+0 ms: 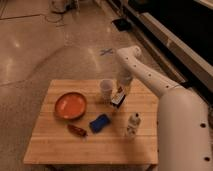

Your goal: Place the eraser on the white sponge

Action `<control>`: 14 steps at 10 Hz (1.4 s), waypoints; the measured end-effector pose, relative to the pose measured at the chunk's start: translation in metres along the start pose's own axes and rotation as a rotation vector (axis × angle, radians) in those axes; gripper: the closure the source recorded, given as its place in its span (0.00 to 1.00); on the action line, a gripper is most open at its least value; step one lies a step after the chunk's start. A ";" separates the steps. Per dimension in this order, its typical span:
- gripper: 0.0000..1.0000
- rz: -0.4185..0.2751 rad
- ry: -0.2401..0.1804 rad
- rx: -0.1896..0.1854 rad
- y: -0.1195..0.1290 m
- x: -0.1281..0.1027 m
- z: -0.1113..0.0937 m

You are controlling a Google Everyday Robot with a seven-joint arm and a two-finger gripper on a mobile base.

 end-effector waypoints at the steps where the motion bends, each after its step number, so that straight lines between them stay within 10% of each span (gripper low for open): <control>1: 0.90 0.003 -0.009 0.010 0.005 -0.013 -0.001; 6: 0.90 0.000 -0.080 0.067 0.015 -0.075 0.001; 11: 0.90 -0.005 -0.082 0.066 0.015 -0.077 0.002; 14: 0.90 -0.083 -0.127 0.033 0.017 -0.123 0.027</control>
